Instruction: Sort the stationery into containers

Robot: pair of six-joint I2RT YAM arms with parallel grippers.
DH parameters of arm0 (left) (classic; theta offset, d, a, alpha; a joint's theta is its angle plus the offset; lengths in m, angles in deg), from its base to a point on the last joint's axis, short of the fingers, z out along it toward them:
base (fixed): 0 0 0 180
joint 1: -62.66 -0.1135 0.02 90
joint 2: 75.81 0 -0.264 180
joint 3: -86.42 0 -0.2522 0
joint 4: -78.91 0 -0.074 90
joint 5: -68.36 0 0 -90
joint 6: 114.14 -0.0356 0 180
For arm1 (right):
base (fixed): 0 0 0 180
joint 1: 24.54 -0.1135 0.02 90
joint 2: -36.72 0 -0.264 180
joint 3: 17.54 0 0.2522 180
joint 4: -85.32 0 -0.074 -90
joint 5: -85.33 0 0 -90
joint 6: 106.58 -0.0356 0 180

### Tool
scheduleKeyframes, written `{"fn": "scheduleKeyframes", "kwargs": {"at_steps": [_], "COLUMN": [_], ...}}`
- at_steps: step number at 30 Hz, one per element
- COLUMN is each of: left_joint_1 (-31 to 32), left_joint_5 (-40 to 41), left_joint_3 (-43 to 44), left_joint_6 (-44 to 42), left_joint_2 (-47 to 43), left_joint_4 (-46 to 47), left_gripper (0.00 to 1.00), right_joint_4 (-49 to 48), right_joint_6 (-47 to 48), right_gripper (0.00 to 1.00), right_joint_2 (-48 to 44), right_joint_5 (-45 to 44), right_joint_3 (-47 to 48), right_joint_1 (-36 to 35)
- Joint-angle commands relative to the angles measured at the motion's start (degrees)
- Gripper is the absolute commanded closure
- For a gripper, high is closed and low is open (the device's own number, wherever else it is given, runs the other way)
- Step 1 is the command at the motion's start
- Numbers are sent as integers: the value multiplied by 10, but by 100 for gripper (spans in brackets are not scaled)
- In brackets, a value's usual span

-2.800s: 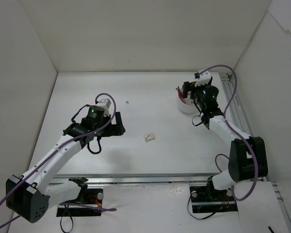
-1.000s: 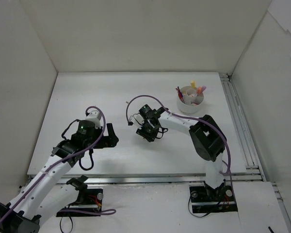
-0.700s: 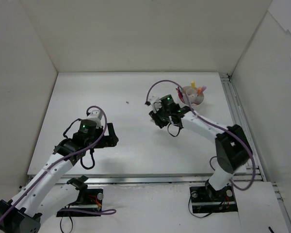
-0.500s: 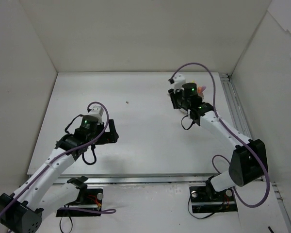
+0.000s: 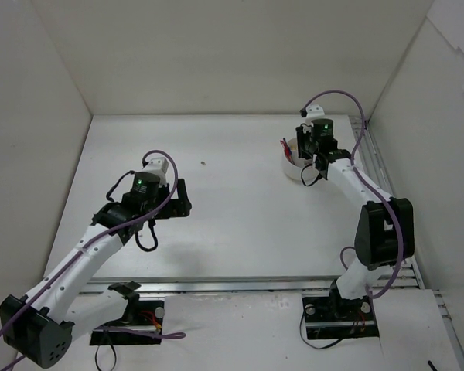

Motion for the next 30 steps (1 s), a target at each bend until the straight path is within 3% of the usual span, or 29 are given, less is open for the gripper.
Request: {"fn": "scheduleKeyframes", "kwargs": {"at_steps": [1,6,14,17,22,25,28,30], "left_joint_1": [-2,-2,-7,-7,-7,-7,-7,-7], "left_joint_5": [8,6,9,9,5,4,4,2], "left_joint_3": [31,27,15,13,6,-1,-5,-9], "left_joint_6": [-11,-9,1,3,7,9,10,12], "left_joint_2": [7,5,-13,-21,-37,-50,-61,-65], "left_joint_4": [23,23,18,15,14,14,12,12], "left_gripper": [0,0,0,0,0,0,0,0], "right_joint_4": [-31,-31,-39,-37,-36,-23,-48,-46], "right_joint_6": [-16,-6,-5,-10,-14,-4,-7,-13], "right_gripper": [87,79,55,45,43,30,27,34], "right_joint_2": [5,38,56,40,0,-39,-78,-84], "right_joint_5": [-3,-15,-46,-42,-15,34,38,36], "right_joint_3": [36,49,54,50,32,20,-5,-5], "right_joint_1": [11,13,14,15,13,8,2,4]}}
